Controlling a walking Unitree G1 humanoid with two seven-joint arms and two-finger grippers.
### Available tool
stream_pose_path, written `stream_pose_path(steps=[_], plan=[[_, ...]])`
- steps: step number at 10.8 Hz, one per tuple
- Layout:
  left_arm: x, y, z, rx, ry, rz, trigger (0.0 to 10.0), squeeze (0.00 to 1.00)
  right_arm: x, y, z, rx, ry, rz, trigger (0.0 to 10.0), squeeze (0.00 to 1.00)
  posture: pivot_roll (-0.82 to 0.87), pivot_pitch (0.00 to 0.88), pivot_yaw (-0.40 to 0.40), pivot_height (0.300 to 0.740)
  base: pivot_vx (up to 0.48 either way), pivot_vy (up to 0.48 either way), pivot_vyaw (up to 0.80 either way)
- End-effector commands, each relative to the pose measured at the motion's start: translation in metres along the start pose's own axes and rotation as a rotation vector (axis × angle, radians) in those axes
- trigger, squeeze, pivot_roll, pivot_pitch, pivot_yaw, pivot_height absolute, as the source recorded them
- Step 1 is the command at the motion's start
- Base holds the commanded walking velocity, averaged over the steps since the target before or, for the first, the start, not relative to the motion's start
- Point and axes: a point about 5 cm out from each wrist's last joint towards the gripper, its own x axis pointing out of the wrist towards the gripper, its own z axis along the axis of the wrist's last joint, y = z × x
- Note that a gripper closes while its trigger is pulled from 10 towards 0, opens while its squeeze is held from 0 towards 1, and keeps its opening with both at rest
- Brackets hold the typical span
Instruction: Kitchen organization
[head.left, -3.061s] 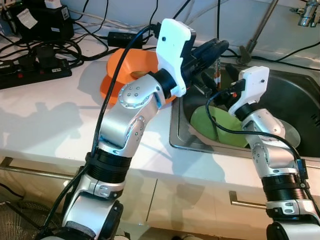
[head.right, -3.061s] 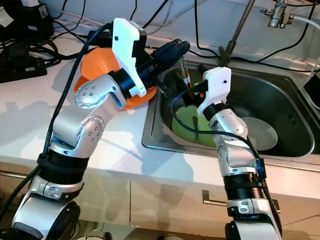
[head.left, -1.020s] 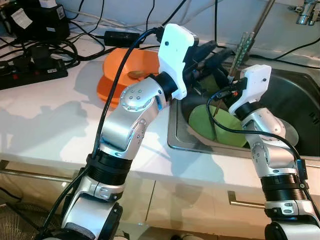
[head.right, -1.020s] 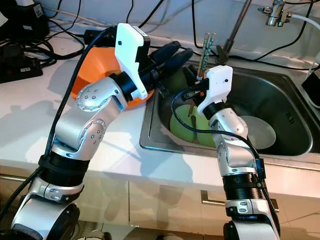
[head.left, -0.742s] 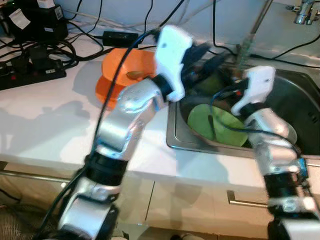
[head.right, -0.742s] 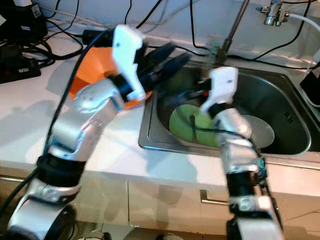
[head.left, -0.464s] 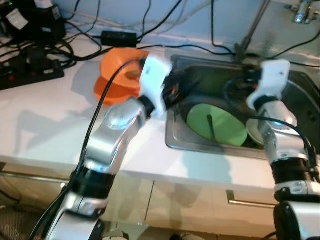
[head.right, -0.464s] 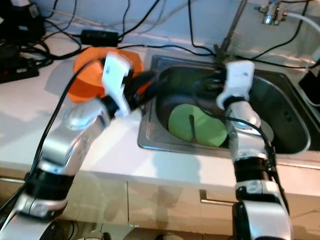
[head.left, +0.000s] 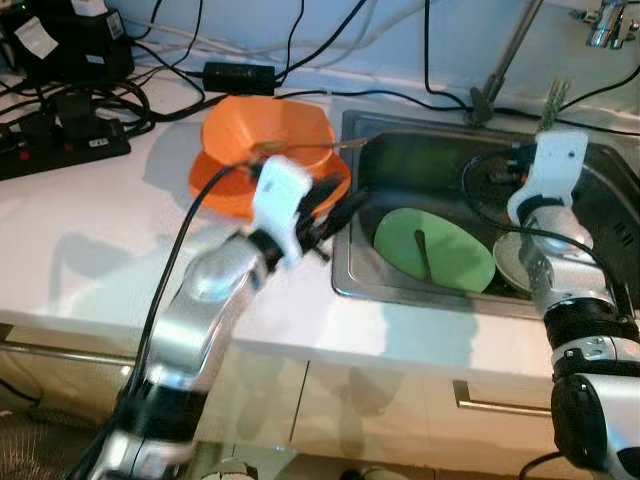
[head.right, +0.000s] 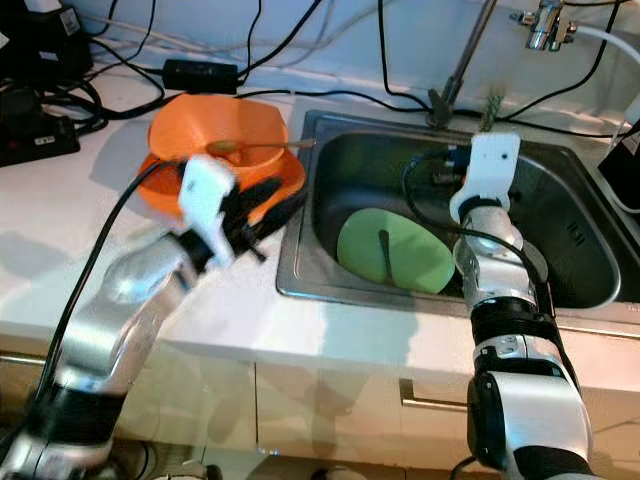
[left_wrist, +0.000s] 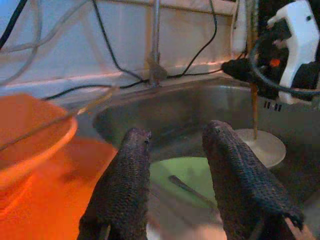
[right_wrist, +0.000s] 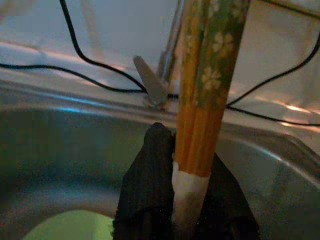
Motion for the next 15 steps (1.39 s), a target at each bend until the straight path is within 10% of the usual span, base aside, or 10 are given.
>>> stream_pose_path(steps=[1,13,14,15], plan=[[-0.008,0.004,-0.001,0.025,-0.011,0.046,10.0,0.00,0.003,-0.012,0.005,0.017,-0.023,-0.061,10.0,0.00,0.02,0.058,-0.114,0.740,0.000,0.000,0.00],[-0.023,-0.007,-0.031,0.093,0.093,0.023,10.0,0.00,-0.008,-0.004,-0.049,0.056,0.268,-0.115,10.0,0.00,0.05,0.039,-0.128,0.740,0.000,0.000,0.00],[-0.023,-0.008,-0.031,0.095,0.096,0.018,10.0,0.00,-0.011,-0.003,-0.054,0.057,0.282,-0.116,10.0,1.00,0.05,0.035,-0.128,0.740,0.000,0.000,0.00],[-0.023,-0.009,-0.032,0.095,0.098,0.016,10.0,0.00,-0.013,-0.003,-0.057,0.057,0.288,-0.116,10.0,1.00,0.05,0.033,-0.124,0.740,0.000,0.000,0.00]])
